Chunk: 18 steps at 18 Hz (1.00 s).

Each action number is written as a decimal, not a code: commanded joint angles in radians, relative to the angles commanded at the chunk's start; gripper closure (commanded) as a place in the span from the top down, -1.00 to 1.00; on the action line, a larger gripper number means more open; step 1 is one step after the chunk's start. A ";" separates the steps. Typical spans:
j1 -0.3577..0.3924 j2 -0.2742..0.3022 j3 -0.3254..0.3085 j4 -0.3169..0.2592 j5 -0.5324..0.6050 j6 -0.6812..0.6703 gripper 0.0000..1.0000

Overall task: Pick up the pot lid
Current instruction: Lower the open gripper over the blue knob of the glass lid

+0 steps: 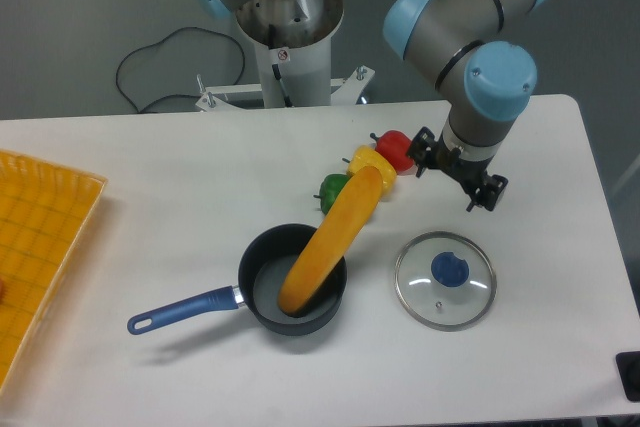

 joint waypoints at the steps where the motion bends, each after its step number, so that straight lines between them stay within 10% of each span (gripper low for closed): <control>1: -0.002 -0.015 0.002 0.011 0.002 0.005 1.00; 18: -0.015 -0.115 0.046 0.066 0.002 0.022 1.00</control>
